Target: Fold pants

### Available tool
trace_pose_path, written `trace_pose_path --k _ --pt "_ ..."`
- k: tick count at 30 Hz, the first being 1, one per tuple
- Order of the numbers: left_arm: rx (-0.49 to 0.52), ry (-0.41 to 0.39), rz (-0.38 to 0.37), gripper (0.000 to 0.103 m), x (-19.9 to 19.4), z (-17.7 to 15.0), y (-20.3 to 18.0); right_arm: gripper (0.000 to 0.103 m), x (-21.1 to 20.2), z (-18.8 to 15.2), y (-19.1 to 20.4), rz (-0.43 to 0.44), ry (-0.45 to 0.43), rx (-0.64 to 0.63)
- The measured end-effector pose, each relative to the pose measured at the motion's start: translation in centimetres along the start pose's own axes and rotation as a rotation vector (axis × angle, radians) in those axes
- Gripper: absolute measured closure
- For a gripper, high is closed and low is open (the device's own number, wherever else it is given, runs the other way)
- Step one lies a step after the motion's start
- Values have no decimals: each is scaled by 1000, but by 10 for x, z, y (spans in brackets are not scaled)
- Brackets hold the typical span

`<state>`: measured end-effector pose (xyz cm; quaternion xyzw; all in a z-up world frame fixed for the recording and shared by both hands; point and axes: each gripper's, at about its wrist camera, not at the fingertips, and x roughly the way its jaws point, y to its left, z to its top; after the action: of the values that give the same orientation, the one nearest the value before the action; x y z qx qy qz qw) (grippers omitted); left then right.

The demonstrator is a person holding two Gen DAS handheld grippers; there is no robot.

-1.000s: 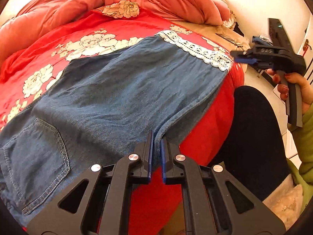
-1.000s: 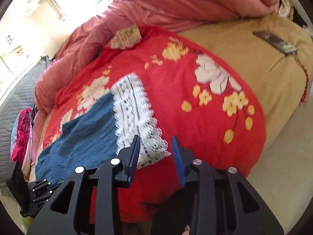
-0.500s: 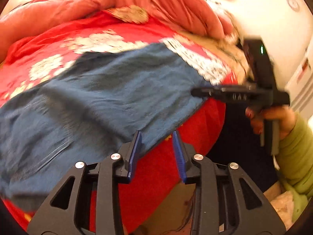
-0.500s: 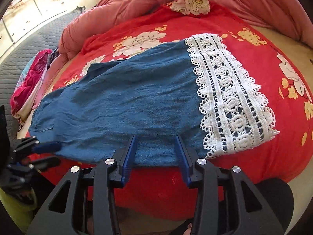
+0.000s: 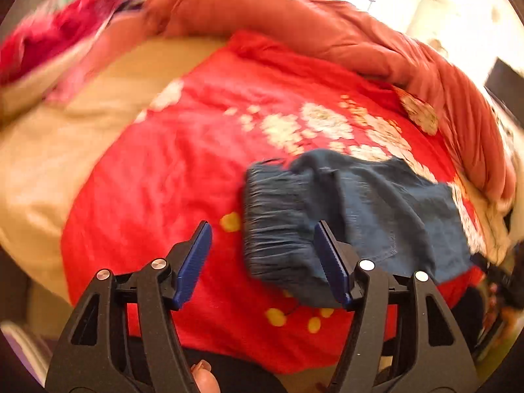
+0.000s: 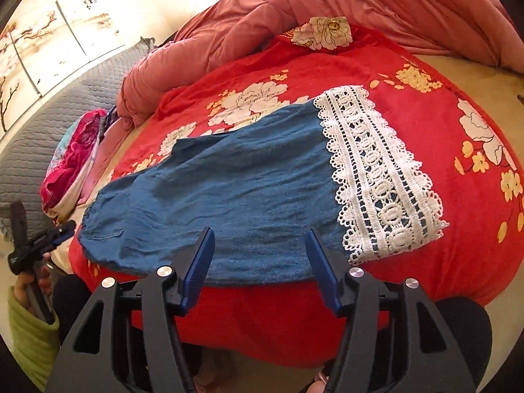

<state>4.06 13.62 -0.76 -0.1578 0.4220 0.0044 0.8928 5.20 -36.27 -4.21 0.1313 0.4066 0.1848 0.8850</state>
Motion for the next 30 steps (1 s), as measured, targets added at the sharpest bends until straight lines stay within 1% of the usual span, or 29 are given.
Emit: trace_pose_path --k 1,2,4,7,8,9,10,11,12,14,15,17,19,21,22,23,24,27,28,30 --pt "-28 13 -23 45 6 1 3 46 -1 1 1 -2 -2 -4" --pt "-32 21 -7 43 11 2 3 45 -2 1 2 -8 -3 -5" --pt "1 13 15 40 17 3 -5 42 -4 2 3 -8 -7 -5" --pt "22 27 -18 41 34 3 -19 42 -4 1 9 -7 -7 -12" --pt "26 30 -14 56 38 1 -20 42 -2 0 12 -11 -5 -19" --pt "39 42 34 63 45 -1 -24 42 1 -1 15 -13 -1 -28" --pt "53 41 60 65 47 -2 -26 42 3 -1 17 -15 4 -35" --pt "59 29 62 66 47 -1 -27 42 6 -2 19 -22 10 -43" --pt "58 19 56 69 44 2 -26 42 9 -2 20 -28 18 -47" --pt "49 -21 37 70 33 11 -22 42 16 -4 19 -42 43 -44" --pt "50 -37 49 71 28 14 -20 42 20 -5 17 -52 58 -35" --pt "65 -47 79 71 25 16 -15 42 23 -8 13 -47 63 -18" --pt "55 -19 90 71 33 12 -7 42 24 -9 12 -44 59 -15" --pt "38 -3 94 66 45 7 2 42 26 -10 12 -46 59 -15" --pt "33 -9 97 62 49 4 4 42 27 -10 12 -47 59 -18" --pt "32 -15 102 55 49 2 5 42 27 -11 12 -48 57 -22" --pt "26 -22 111 53 49 2 7 42 28 -12 12 -50 55 -30" --pt "-5 -23 92 50 45 3 12 42 29 -13 12 -49 50 -43" --pt "-6 -26 100 48 42 4 13 42 29 -14 11 -45 48 -42" --pt "-14 -44 104 48 29 3 10 42 29 -15 9 -34 44 -38"
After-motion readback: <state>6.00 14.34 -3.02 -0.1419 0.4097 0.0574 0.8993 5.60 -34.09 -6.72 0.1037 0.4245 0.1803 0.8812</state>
